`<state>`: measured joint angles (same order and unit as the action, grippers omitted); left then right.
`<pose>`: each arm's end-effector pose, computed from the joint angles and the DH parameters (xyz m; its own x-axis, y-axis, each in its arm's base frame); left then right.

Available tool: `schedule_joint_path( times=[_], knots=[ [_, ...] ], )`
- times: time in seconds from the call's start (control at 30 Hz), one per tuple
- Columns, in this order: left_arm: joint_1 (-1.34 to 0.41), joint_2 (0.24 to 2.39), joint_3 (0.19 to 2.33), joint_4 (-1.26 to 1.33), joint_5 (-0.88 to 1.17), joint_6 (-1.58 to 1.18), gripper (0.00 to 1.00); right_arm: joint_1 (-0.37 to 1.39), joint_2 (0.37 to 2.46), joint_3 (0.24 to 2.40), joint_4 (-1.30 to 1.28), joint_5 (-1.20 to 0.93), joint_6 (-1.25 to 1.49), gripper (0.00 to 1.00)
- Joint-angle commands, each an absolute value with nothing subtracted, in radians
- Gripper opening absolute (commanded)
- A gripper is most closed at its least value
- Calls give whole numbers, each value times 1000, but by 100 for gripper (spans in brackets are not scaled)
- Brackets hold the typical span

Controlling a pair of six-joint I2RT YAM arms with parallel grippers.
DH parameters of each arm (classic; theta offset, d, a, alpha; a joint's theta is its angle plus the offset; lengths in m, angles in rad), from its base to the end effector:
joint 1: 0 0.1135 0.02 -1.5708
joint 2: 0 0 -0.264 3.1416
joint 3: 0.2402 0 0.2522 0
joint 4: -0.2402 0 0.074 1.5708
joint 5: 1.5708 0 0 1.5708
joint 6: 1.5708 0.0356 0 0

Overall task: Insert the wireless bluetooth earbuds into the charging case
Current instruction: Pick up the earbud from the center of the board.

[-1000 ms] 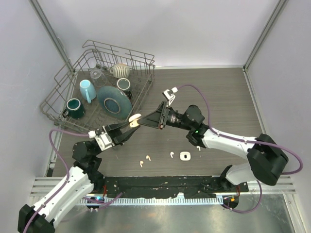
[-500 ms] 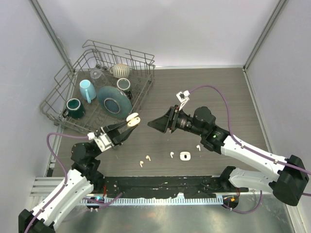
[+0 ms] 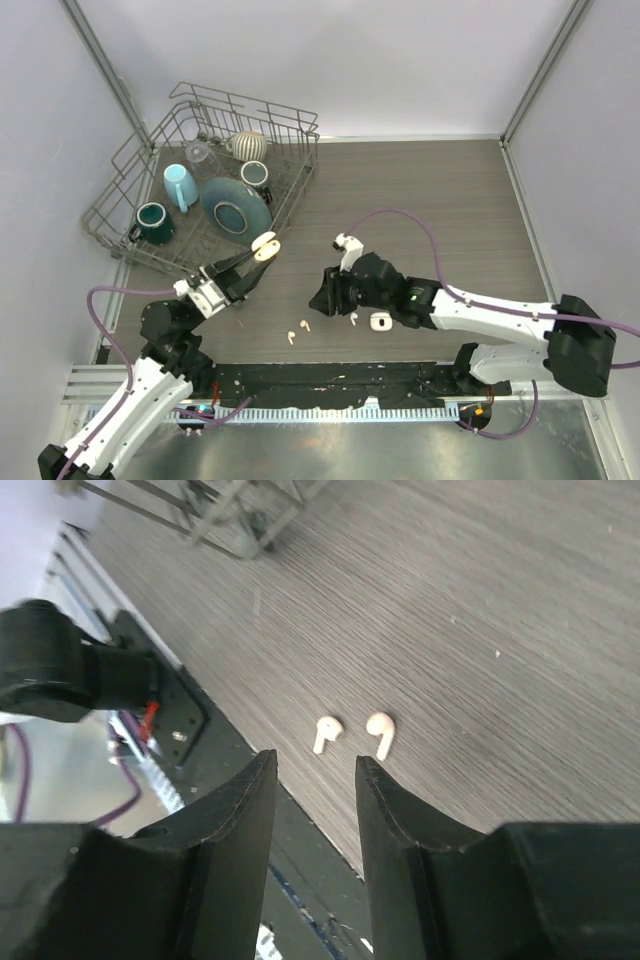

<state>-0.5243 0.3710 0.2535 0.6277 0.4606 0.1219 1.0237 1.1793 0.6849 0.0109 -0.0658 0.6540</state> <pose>0.0931 -0.0721 0.2918 0.5150 -0.1720 -0.8398 0.7270 0.6067 0.3216 0.1334 0.2235 0.2432 -0.7288 -0.0295 -0.6841 -0.5532 0.6141 0.5629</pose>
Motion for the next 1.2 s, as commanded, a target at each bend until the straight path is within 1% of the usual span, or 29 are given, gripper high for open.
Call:
schedule_joint_path(
  times=[0.0, 0.23, 0.3, 0.57, 0.63, 0.7, 1.17],
  knots=[
    [-528, 322, 261, 609, 423, 146, 0, 1061, 1256, 704, 11, 41, 623, 43],
    [-528, 262, 295, 537, 426, 163, 0, 1112, 1426, 762, 6, 75, 562, 42],
    [-528, 249, 293, 534, 426, 161, 0, 1121, 1457, 794, -29, 78, 551, 42],
    [-528, 218, 296, 509, 414, 167, 0, 1170, 1584, 868, -29, 123, 492, 43],
    [-528, 215, 293, 509, 410, 167, 0, 1178, 1603, 885, -26, 138, 479, 43],
    [-528, 213, 291, 506, 402, 169, 0, 1184, 1621, 890, -26, 149, 468, 46],
    [-528, 201, 287, 494, 394, 169, 0, 1212, 1707, 953, -64, 175, 423, 46]
  ],
)
